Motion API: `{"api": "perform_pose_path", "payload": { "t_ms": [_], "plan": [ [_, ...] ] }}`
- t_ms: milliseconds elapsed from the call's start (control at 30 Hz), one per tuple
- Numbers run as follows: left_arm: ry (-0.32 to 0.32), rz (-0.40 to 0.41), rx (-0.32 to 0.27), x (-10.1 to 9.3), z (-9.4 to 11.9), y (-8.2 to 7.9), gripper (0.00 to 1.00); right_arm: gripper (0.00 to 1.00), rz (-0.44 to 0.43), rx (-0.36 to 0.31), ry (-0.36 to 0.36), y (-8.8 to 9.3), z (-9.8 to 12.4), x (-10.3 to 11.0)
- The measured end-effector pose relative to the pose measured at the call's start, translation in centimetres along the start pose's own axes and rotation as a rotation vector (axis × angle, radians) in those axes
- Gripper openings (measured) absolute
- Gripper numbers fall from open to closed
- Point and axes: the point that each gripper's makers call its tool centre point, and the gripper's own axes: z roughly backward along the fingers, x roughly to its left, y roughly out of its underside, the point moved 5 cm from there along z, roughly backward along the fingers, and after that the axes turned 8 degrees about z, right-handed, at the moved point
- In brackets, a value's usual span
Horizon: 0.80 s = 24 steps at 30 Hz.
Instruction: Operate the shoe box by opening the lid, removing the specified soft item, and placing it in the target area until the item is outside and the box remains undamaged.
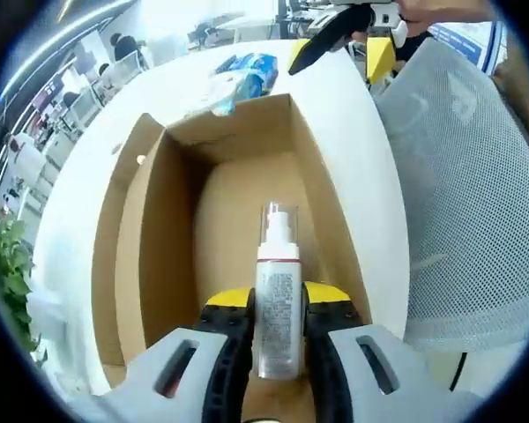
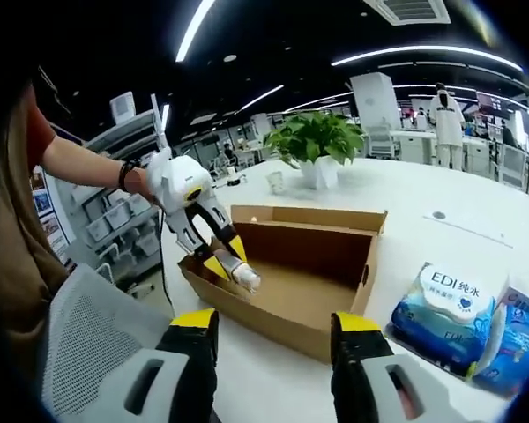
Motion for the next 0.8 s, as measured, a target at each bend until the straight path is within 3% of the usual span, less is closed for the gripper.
{"api": "perform_pose_path", "payload": {
  "t_ms": [300, 800],
  "plan": [
    [0.058, -0.024, -0.11, -2.0, 1.5, -4.6, 0.2, 0.48, 0.082, 0.001, -0.062, -1.6, -0.8, 0.7],
    [0.165, -0.148, -0.163, -5.4, 3.3, -8.8, 0.2, 0.43, 0.154, -0.024, -0.204, -2.8, -0.1, 2.1]
  ]
}}
